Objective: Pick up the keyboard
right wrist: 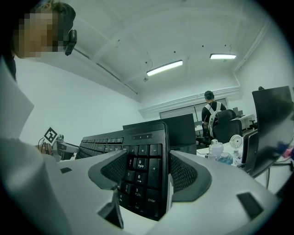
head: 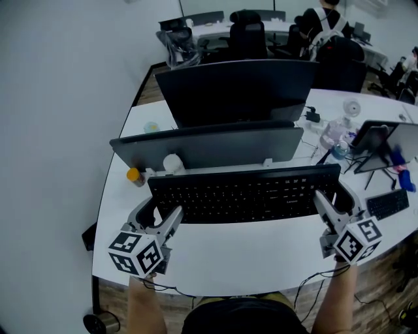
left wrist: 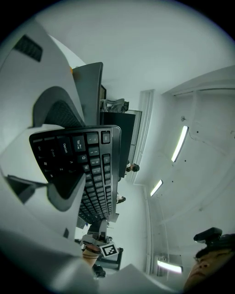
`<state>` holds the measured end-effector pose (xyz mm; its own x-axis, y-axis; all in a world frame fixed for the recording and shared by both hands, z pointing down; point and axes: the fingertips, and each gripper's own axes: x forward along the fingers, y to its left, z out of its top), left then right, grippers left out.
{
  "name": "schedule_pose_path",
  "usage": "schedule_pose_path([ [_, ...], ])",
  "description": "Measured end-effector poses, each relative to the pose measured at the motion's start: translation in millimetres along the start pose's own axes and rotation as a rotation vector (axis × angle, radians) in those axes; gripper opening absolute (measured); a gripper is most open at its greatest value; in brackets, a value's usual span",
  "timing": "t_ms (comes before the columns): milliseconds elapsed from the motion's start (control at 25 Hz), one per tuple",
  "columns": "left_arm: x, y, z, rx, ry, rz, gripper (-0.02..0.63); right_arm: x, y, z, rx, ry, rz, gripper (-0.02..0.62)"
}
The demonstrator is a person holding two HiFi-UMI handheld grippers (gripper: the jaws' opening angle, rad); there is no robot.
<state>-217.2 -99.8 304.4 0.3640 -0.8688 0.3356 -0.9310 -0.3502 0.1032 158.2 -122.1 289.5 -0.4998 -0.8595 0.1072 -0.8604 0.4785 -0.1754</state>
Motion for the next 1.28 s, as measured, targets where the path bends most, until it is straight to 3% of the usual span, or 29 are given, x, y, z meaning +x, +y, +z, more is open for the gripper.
schedule_pose_path([
  [320,-8.6,-4.2,11.0,0.041,-0.007,0.011,0.31,-7.4,1.5,-4.2,0.022,0.001,0.014,0.302],
  [1280,-8.3,-5.0,17.0,0.056,0.0,-0.003,0.31,-12.5,2.4,-5.3,0.031,-0.013,-0.003,0.301],
])
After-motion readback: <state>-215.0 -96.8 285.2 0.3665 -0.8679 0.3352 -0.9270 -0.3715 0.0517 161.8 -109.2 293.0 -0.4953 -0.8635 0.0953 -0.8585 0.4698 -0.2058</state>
